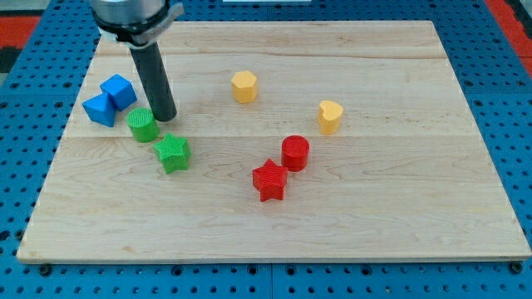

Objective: Put the yellow heart top of the red circle

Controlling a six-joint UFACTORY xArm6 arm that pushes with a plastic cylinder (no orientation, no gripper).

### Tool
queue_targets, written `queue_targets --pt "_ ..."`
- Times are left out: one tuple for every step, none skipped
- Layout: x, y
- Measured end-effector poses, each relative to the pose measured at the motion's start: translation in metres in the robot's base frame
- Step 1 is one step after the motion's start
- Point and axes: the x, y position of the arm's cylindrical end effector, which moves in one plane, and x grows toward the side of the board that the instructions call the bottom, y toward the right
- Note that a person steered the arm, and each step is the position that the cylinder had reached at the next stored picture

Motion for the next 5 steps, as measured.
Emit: queue_targets --pt "0.003 0.014" --pt "-0.014 0.014" --pt "-0.06 0.0" --pt "-0.065 0.021" --pt "-0.066 0.034"
